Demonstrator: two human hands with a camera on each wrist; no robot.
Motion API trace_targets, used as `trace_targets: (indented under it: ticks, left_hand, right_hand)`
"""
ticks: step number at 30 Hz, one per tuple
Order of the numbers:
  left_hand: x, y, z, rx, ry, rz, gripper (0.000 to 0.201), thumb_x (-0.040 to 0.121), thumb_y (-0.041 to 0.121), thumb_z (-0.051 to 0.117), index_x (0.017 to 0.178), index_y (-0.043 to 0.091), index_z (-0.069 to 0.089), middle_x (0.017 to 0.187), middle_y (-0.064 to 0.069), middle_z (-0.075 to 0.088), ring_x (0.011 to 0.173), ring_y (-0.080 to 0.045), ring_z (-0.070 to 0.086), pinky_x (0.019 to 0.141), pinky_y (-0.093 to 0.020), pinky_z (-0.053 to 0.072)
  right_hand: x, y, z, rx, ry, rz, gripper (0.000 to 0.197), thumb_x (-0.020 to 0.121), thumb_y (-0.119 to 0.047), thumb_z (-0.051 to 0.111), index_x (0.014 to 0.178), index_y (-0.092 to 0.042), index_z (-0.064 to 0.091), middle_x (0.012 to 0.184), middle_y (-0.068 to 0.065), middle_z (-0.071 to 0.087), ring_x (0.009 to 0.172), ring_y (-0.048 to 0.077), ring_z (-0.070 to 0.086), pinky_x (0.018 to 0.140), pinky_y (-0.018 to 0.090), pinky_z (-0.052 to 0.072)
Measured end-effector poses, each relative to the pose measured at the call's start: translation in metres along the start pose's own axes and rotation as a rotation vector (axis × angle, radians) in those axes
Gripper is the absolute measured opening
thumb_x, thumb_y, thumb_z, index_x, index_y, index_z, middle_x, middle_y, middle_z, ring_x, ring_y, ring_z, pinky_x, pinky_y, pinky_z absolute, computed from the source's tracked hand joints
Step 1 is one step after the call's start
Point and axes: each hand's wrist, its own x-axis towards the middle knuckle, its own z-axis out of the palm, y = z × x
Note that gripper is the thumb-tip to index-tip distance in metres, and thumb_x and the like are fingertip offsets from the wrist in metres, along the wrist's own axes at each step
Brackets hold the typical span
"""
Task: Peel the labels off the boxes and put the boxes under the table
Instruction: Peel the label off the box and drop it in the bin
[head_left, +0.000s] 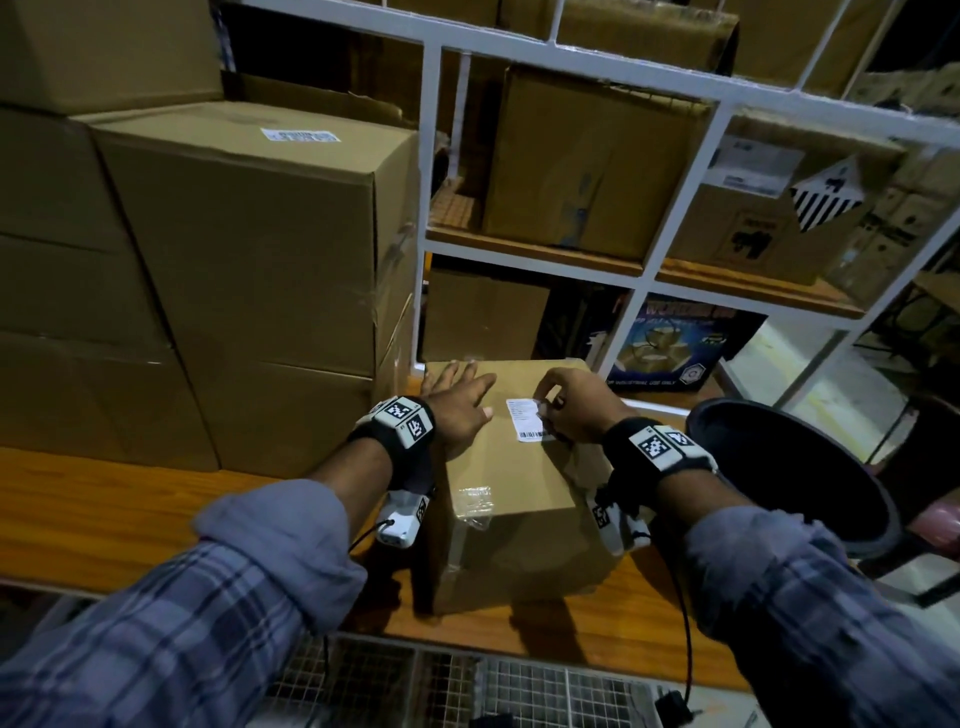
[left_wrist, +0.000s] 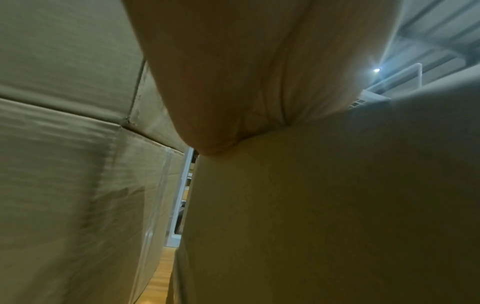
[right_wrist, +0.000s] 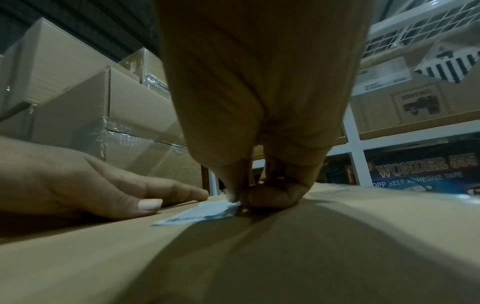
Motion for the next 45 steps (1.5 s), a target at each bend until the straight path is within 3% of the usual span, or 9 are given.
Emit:
trace_targets:
  ticks: [2,6,8,14,19,32,35,38,45]
  left_hand:
    - [0.0,-0.001,0.001,0.006,-0.003,0.002,0.063,0.11,0.04,0.038,0.166,0.032,0.01,0.173,-0.001,-0.012,0.158,-0.026,-0.016,0.124,-0.05,-0.013]
    - [0.003,-0.003,0.0,0.012,-0.022,0.012,0.063,0.11,0.042,0.038,0.166,0.032,0.008,0.173,-0.002,-0.013,0.158,-0.027,-0.017,0.123,-0.051,-0.013]
    - [0.004,-0.004,0.0,0.015,-0.022,0.017,0.064,0.11,0.042,0.039,0.166,0.031,0.008,0.173,-0.002,-0.013,0.158,-0.028,-0.017,0.123,-0.052,-0.013]
    - [0.005,-0.005,0.003,0.014,0.008,0.021,0.064,0.11,0.042,0.039,0.166,0.031,0.009,0.174,-0.002,-0.011,0.159,-0.027,-0.015,0.123,-0.051,-0.012]
    - [0.004,-0.003,0.003,0.014,0.011,0.017,0.064,0.11,0.042,0.038,0.166,0.031,0.009,0.173,-0.002,-0.011,0.159,-0.027,-0.015,0.124,-0.051,-0.012]
    - [0.003,-0.003,0.0,0.005,-0.014,0.018,0.065,0.11,0.043,0.038,0.166,0.032,0.008,0.173,-0.001,-0.014,0.158,-0.028,-0.017,0.123,-0.052,-0.013]
    - [0.004,-0.005,0.001,-0.006,-0.017,0.022,0.065,0.109,0.044,0.038,0.166,0.032,0.007,0.173,-0.001,-0.014,0.158,-0.027,-0.018,0.123,-0.052,-0.014]
    - [0.005,-0.007,0.001,-0.006,-0.014,0.029,0.066,0.109,0.045,0.039,0.166,0.033,0.007,0.173,-0.001,-0.014,0.158,-0.027,-0.018,0.123,-0.052,-0.014]
    - [0.005,-0.007,-0.01,0.03,-0.113,0.037,0.085,0.102,0.059,0.05,0.166,0.033,0.0,0.172,-0.002,-0.018,0.157,-0.027,-0.02,0.123,-0.053,-0.014]
  right_hand:
    - [0.001,-0.002,0.001,-0.024,0.023,-0.012,0.007,0.096,-0.023,0.073,0.096,-0.027,0.067,0.108,0.002,0.067,0.091,0.016,0.065,0.065,0.025,0.052]
    - [0.003,-0.004,0.004,-0.076,0.073,-0.026,0.01,0.093,-0.02,0.074,0.091,-0.026,0.068,0.109,0.002,0.069,0.101,0.02,0.064,0.085,0.034,0.056]
    - [0.003,-0.006,0.005,-0.116,0.099,-0.05,0.011,0.092,-0.018,0.075,0.089,-0.027,0.068,0.107,0.001,0.068,0.102,0.021,0.063,0.088,0.036,0.057]
    - [0.006,-0.007,0.005,-0.169,0.109,-0.072,0.009,0.095,-0.016,0.068,0.092,-0.025,0.067,0.105,0.002,0.068,0.097,0.02,0.059,0.078,0.029,0.044]
    - [0.007,-0.007,0.005,-0.156,0.078,-0.042,0.009,0.097,-0.016,0.064,0.104,-0.019,0.069,0.108,0.005,0.069,0.103,0.024,0.062,0.078,0.031,0.049]
    - [-0.001,-0.006,-0.002,-0.082,0.015,-0.022,0.011,0.1,-0.007,0.057,0.107,-0.015,0.061,0.102,0.004,0.064,0.1,0.024,0.06,0.079,0.033,0.046]
    - [-0.002,-0.007,-0.002,-0.067,0.007,-0.017,0.007,0.101,-0.017,0.059,0.108,-0.017,0.059,0.1,0.002,0.062,0.095,0.021,0.059,0.076,0.03,0.044]
    - [-0.002,-0.005,0.0,-0.088,-0.004,-0.023,0.024,0.095,-0.034,0.071,0.107,-0.02,0.056,0.098,0.001,0.062,0.09,0.02,0.058,0.072,0.031,0.043]
    - [-0.002,-0.005,0.001,-0.136,0.003,-0.012,0.04,0.092,-0.039,0.078,0.117,-0.016,0.057,0.107,0.004,0.064,0.097,0.022,0.059,0.085,0.037,0.053]
